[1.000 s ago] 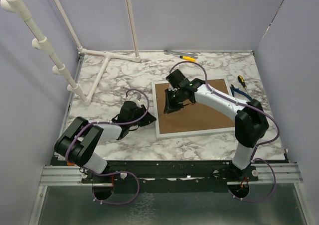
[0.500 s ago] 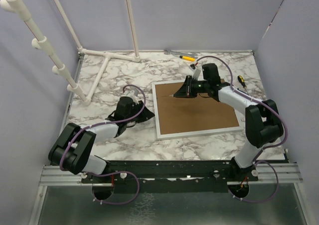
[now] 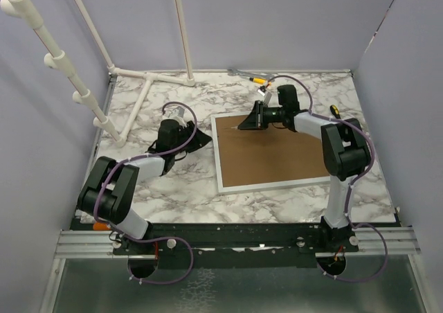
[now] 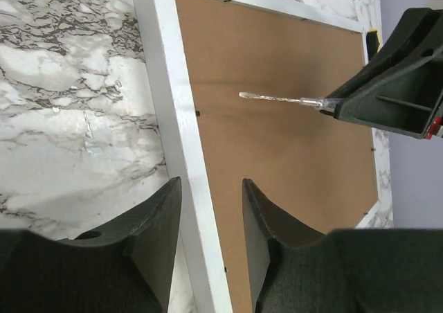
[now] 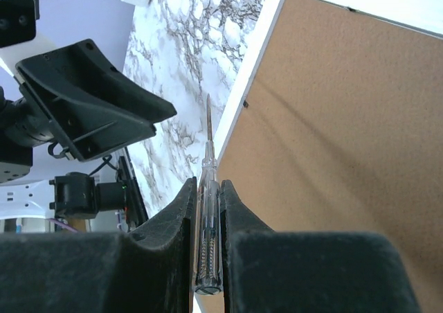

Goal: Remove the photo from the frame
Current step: Release the photo frame item from the photo frame.

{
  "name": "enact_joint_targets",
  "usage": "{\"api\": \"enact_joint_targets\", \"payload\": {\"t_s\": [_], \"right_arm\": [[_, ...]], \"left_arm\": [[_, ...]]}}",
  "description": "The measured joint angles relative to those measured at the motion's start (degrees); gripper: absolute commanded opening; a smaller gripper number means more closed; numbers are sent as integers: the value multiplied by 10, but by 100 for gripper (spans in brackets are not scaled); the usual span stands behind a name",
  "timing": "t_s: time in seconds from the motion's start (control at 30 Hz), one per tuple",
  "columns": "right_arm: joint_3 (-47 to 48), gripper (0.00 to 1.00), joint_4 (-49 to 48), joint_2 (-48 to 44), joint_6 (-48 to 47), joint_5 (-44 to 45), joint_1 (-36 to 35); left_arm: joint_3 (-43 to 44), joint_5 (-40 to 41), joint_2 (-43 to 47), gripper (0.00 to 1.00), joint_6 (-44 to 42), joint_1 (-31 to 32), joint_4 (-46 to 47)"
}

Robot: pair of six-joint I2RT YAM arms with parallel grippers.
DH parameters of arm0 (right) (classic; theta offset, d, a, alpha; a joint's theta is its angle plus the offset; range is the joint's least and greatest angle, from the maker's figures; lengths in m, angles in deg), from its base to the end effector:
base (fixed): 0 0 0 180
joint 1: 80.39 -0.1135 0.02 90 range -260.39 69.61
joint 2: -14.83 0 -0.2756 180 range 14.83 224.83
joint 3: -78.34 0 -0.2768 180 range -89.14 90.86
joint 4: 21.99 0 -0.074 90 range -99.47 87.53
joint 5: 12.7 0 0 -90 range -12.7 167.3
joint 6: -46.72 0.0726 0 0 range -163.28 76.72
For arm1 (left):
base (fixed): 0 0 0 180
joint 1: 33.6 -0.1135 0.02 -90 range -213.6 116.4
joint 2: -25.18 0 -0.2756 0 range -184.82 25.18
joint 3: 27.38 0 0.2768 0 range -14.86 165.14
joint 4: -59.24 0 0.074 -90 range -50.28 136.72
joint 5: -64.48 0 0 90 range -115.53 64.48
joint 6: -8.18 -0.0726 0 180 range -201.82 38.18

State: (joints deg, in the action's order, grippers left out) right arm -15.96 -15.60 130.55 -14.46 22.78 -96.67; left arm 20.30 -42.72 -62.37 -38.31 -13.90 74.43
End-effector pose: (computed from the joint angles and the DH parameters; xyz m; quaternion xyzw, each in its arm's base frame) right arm 0.4372 0.1893 0.1544 -0.1186 0.8113 0.5313 0.2133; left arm 0.3231 -0.1385 0.1515 -0.0928 0.8312 -0.3869 0.3885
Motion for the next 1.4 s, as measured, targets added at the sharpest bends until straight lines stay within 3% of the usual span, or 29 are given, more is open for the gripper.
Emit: {"api": "enact_joint_targets", "payload": {"t_s": [0.5, 1.4], "right_arm": [[24, 1, 32, 43, -26, 0, 16], [45, 1, 59, 76, -42, -32, 16]], "left_arm": [[46, -1, -107, 42, 9, -3, 52], [85, -30, -182, 26, 24, -5, 74]]}}
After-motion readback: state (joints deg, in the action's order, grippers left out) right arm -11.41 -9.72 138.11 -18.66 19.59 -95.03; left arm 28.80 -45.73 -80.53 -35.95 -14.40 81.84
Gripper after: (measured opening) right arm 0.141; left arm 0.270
